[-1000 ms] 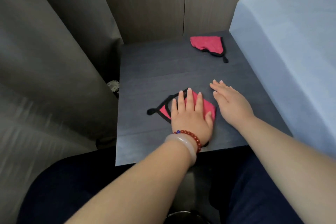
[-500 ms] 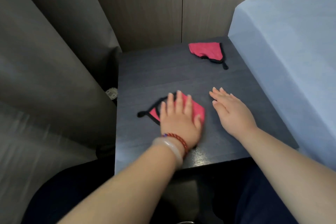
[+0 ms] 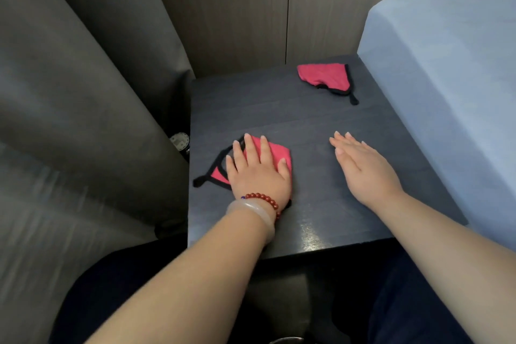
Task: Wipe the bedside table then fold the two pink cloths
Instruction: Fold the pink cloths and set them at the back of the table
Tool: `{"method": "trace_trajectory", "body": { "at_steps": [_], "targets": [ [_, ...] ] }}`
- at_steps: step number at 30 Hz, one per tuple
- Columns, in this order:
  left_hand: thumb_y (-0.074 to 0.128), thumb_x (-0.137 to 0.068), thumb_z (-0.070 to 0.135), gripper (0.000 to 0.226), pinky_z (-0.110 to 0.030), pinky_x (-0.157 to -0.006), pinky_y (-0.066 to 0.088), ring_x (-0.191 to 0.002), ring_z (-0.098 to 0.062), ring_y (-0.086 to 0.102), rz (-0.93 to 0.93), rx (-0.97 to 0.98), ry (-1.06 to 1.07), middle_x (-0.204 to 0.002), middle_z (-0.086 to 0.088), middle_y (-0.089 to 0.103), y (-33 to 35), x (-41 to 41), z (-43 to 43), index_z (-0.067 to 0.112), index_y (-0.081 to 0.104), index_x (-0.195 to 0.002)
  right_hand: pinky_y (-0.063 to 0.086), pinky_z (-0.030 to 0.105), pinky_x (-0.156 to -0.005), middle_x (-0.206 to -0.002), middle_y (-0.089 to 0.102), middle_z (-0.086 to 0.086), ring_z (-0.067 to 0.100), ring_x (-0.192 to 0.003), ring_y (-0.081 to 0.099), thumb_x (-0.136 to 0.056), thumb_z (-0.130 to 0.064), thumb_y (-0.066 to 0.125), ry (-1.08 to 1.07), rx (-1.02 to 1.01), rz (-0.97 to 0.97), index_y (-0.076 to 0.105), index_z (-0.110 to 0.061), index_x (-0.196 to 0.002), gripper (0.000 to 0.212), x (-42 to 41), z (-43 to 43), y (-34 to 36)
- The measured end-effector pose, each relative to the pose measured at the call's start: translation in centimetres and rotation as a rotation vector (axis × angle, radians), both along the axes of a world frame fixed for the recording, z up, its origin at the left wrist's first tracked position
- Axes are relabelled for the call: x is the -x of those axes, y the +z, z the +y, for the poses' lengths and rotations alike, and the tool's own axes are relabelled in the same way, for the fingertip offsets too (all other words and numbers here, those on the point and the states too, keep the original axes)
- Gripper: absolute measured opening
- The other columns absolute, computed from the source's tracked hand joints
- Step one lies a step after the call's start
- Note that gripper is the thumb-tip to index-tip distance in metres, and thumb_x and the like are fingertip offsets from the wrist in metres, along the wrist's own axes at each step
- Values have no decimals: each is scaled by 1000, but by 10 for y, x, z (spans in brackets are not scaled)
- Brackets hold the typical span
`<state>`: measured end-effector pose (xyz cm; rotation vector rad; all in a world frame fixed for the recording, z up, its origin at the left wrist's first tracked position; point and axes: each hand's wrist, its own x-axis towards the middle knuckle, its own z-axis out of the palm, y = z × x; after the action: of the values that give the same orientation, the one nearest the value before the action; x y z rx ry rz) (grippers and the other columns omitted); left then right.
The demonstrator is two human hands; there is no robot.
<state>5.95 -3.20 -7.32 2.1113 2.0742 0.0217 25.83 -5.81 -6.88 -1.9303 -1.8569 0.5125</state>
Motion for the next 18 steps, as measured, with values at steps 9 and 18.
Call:
{"method": "trace_trajectory", "body": {
  "at_steps": [9,18],
  "targets": [
    [23,-93,59,68,-48,-119,-3,-148,-28,-5,-5,-9,-265,-163,-2,-1,4,-13,-6,32,11,-154,12,28,-119,-154,31,-8,5,-144,19,-104,-31,24,18,9,-57,43,-20,-143,45,0,1,-2],
    [17,-97,55,68,-46,-119,-3,-148,-29,-7,-41,32,-38,-163,-6,-5,11,14,-4,23,2,-155,11,30,-120,-156,25,-9,6,-145,15,-101,-31,35,32,21,-136,38,-24,-146,46,-1,1,-4]
  ]
}}
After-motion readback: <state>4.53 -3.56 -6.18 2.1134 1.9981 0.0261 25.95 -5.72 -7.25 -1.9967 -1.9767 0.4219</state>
